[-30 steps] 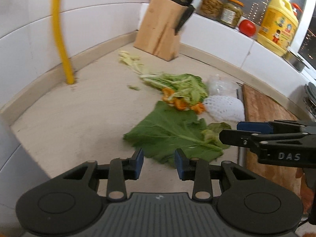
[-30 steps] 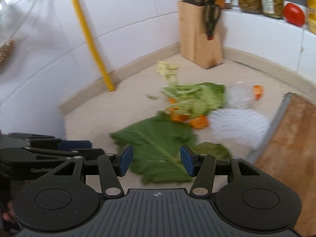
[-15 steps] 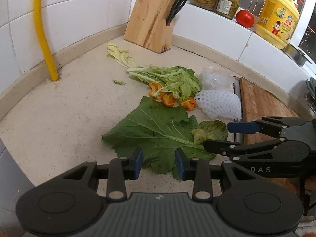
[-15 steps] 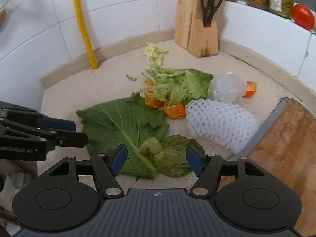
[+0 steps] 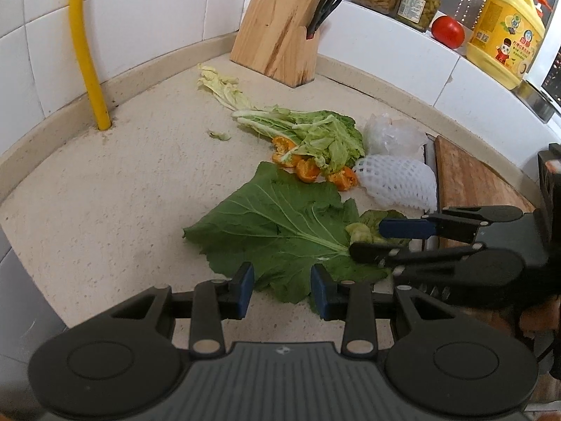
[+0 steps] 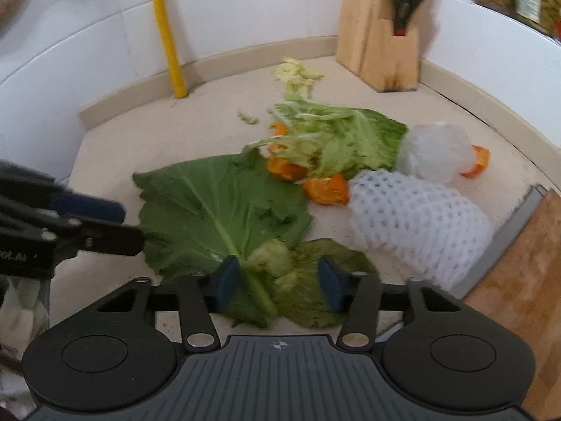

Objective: Collect trash
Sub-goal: 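Move both open tools back to the remaining leafy greens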

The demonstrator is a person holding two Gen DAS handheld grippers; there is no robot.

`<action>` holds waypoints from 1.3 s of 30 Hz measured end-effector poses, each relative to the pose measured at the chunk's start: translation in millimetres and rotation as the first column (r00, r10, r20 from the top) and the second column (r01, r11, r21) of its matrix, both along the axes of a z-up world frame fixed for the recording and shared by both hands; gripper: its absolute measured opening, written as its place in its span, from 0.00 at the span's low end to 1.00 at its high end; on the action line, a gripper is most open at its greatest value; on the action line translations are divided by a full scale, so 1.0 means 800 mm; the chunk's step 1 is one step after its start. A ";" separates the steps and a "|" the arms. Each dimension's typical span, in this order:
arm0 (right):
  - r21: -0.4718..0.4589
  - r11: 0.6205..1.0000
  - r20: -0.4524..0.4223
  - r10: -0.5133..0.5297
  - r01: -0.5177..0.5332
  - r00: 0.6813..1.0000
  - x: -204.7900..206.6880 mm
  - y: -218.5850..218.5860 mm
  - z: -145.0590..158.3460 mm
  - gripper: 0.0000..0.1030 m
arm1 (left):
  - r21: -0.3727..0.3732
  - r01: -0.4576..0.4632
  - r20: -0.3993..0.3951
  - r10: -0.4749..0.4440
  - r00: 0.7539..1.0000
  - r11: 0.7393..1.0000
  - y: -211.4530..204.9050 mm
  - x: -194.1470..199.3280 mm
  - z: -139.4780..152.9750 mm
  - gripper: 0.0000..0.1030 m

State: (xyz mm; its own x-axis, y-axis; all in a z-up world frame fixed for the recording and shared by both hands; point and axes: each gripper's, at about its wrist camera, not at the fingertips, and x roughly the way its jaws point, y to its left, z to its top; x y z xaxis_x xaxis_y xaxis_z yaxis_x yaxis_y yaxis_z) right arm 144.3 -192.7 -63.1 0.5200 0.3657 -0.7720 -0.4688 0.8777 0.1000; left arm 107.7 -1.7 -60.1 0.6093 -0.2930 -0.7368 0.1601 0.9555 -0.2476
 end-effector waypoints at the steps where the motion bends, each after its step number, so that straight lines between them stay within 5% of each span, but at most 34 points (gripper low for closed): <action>1: 0.028 0.999 -0.023 -0.016 0.017 1.000 0.004 -0.007 0.001 0.28 | -0.004 0.001 0.000 -0.001 1.000 1.000 0.001 0.000 0.000 0.30; 5: 0.065 0.997 -0.066 -0.047 0.051 0.997 0.009 -0.021 0.003 0.14 | -0.005 0.005 0.005 -0.005 1.000 1.000 -0.001 0.001 0.003 0.30; 17: 0.189 0.972 -0.014 -0.138 0.138 0.990 -0.004 -0.071 0.043 0.09 | -0.007 0.002 -0.002 -0.002 1.000 1.000 -0.008 0.030 -0.001 0.40; 21: 0.155 0.982 0.004 -0.111 0.109 0.994 -0.008 -0.068 0.034 0.29 | 0.024 -0.048 0.010 0.047 0.999 0.999 0.000 0.050 -0.002 0.48; 23: 0.149 0.985 0.003 -0.093 0.091 0.996 -0.008 -0.064 0.028 0.56 | 0.027 -0.053 0.008 0.053 0.999 0.998 0.003 0.062 -0.004 0.54; 24: 0.146 0.986 0.009 -0.086 0.084 0.996 -0.008 -0.062 0.025 0.59 | 0.030 -0.040 0.007 0.040 0.999 0.999 0.002 0.068 -0.006 0.58; 31: 0.125 0.990 0.019 -0.075 0.072 0.997 -0.009 -0.058 0.018 0.63 | 0.182 0.025 -0.010 -0.024 1.000 0.983 -0.035 0.098 -0.030 0.64; 34: 0.119 0.990 0.016 -0.076 0.074 0.997 -0.010 -0.062 0.014 0.65 | 0.194 0.059 0.000 -0.060 0.998 0.979 -0.043 0.087 -0.027 0.50; 38: 0.103 0.992 0.023 -0.072 0.069 0.997 -0.012 -0.062 0.010 0.66 | 0.197 0.106 -0.014 -0.105 0.994 0.975 -0.050 0.067 -0.018 0.10; 39: 0.098 0.993 0.023 -0.067 0.065 0.997 -0.012 -0.062 0.008 0.66 | 0.183 0.117 -0.024 -0.115 0.993 0.976 -0.050 0.062 -0.016 0.07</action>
State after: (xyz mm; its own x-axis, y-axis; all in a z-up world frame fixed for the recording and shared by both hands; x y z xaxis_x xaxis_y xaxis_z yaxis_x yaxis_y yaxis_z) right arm 135.1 -242.3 -56.4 0.5652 0.4021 -0.7204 -0.4136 0.8936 0.1743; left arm 157.1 -41.6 -73.3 0.5687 -0.2203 -0.7925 0.2706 0.9600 -0.0726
